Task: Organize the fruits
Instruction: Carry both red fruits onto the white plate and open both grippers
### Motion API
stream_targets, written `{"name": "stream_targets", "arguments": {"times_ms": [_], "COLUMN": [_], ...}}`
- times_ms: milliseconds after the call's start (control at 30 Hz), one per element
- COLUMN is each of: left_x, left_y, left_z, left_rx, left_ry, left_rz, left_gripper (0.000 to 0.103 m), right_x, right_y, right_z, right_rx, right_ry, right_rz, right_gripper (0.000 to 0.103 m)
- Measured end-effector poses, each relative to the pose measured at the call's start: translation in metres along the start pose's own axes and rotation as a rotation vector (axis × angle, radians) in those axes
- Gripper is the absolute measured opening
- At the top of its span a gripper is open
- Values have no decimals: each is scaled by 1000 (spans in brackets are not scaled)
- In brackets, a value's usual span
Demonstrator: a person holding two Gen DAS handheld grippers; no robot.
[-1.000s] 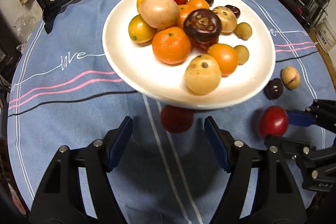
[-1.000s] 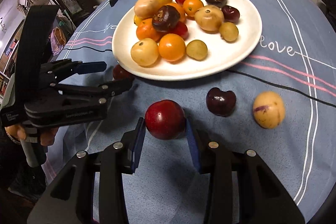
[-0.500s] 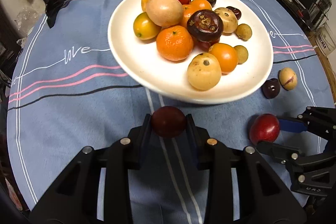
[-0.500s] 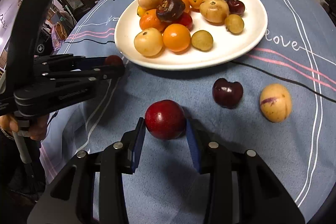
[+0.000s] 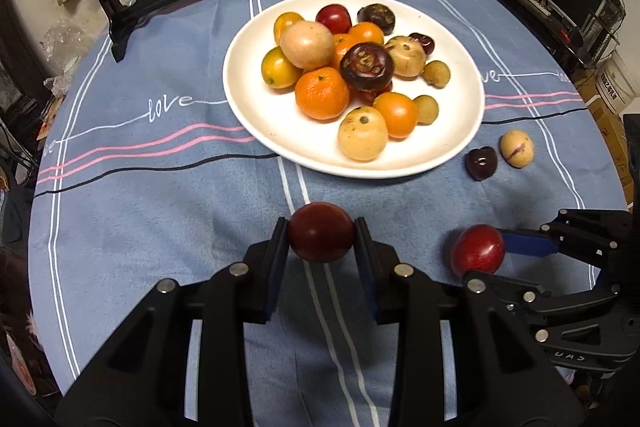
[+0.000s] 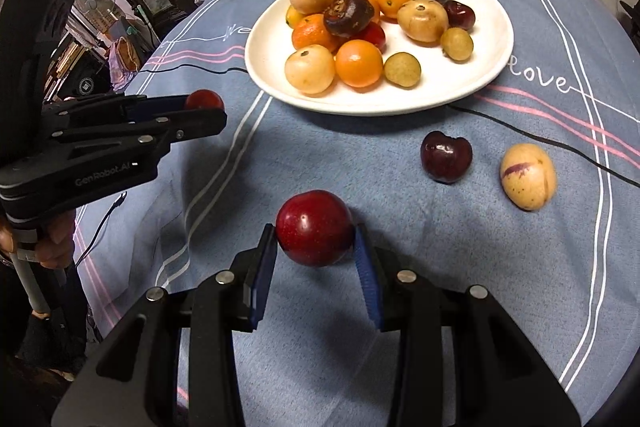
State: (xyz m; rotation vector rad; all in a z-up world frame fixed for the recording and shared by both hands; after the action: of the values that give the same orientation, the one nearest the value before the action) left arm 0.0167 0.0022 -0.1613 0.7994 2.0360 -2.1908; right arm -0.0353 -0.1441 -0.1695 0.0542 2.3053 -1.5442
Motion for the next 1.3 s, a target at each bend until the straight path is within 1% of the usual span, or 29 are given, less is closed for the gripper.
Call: {"name": "stream_targets", "arguments": {"times_ms": [400, 600, 733, 867, 1033, 1133, 1300], "left_x": [-10, -14, -19, -31, -59, -73, -90], "left_y": [-28, -27, -28, -32, -43, -47, -47], "left_z": [8, 4, 2, 2, 6, 10, 15], "left_rx": [4, 13, 21, 20, 15, 14, 22], "left_ry": [12, 0, -8, -4, 3, 5, 6], "left_rz": [54, 51, 53, 68, 115, 129, 142], "left_gripper": [33, 33, 33, 33, 33, 33, 33], "right_x": [0, 4, -1, -20, -54, -74, -93], "right_y": [-13, -12, -16, -30, -54, -65, -74], "right_z": [-3, 0, 4, 9, 16, 20, 25], "right_rx": [-5, -1, 3, 4, 27, 35, 42], "right_ry": [-21, -21, -20, -19, -26, -24, -18], "right_rz": [23, 10, 17, 62, 143, 188, 227], "right_gripper": [39, 39, 39, 39, 39, 39, 39]}}
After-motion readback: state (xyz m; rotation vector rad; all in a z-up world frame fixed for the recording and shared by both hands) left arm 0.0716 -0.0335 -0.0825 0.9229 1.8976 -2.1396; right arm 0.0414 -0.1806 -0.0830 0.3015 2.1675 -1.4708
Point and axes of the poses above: each gripper's, at about its wrist camera, not at the fingertips, and y roughly the way its jaws point, z to its right, x to its underside, the point moved 3 cm from there along y, roughly the way its jaws point, and after that the axes turned 3 degrees about -z, right-handed, at the moved point
